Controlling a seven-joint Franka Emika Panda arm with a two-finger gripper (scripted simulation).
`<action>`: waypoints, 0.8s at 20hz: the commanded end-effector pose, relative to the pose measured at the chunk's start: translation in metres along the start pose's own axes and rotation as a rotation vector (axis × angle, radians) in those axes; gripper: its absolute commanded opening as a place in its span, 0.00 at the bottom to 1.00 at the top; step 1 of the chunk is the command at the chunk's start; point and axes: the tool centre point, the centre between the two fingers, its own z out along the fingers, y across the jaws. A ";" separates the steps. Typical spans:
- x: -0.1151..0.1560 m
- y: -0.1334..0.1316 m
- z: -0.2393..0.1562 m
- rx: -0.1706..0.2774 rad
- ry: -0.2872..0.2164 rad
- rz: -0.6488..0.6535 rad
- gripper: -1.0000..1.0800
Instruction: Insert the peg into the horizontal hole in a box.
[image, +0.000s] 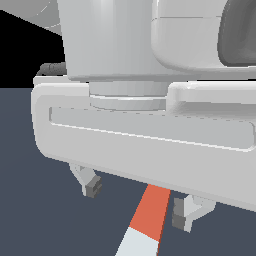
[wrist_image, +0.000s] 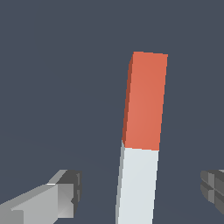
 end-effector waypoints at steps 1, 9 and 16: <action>-0.020 0.004 0.010 -0.001 0.000 0.042 0.96; -0.043 0.007 0.021 0.001 0.000 0.087 0.96; -0.043 0.007 0.038 0.001 0.001 0.088 0.96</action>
